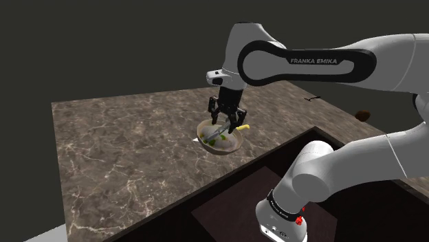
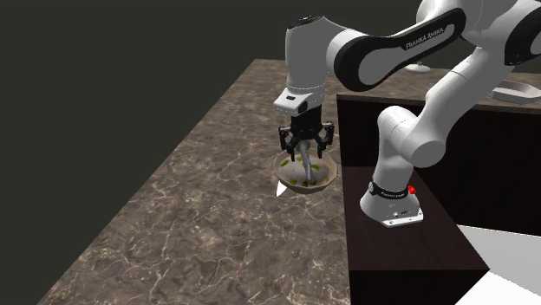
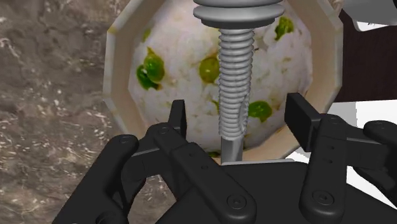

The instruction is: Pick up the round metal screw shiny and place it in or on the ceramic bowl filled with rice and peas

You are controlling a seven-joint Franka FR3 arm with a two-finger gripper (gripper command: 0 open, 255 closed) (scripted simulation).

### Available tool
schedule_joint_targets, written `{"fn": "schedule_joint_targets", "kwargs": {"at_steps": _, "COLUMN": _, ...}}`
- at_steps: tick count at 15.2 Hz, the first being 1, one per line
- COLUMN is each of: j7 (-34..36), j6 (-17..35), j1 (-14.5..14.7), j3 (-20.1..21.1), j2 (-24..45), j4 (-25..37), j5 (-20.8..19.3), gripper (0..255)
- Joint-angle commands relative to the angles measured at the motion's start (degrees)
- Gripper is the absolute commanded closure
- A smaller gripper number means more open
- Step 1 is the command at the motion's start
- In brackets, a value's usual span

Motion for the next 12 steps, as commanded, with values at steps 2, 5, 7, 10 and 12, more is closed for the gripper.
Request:
{"fn": "schedule_joint_targets", "kwargs": {"at_steps": 2, "j7": 0.0, "j6": 0.0, "j1": 0.0, "j3": 0.0, "j2": 0.0, "j4": 0.0, "j5": 0.0, "gripper": 0}}
{"fn": "schedule_joint_targets", "kwargs": {"at_steps": 5, "j7": 0.0, "j6": -1.9, "j1": -0.1, "j3": -0.2, "j2": 0.0, "j4": 1.9, "j5": -0.2, "gripper": 0}}
{"fn": "schedule_joint_targets", "kwargs": {"at_steps": 7, "j7": 0.1, "j6": -5.7, "j1": -0.3, "j3": -0.5, "j2": 0.2, "j4": 5.9, "j5": -0.5, "gripper": 0}}
{"fn": "schedule_joint_targets", "kwargs": {"at_steps": 10, "j7": 0.2, "j6": -7.2, "j1": -0.3, "j3": -0.6, "j2": 0.3, "j4": 7.5, "j5": -0.6, "gripper": 0}}
{"fn": "schedule_joint_targets", "kwargs": {"at_steps": 12, "j7": 0.2, "j6": -7.1, "j1": -0.3, "j3": -0.6, "j2": 0.3, "j4": 7.5, "j5": -0.6, "gripper": 0}}
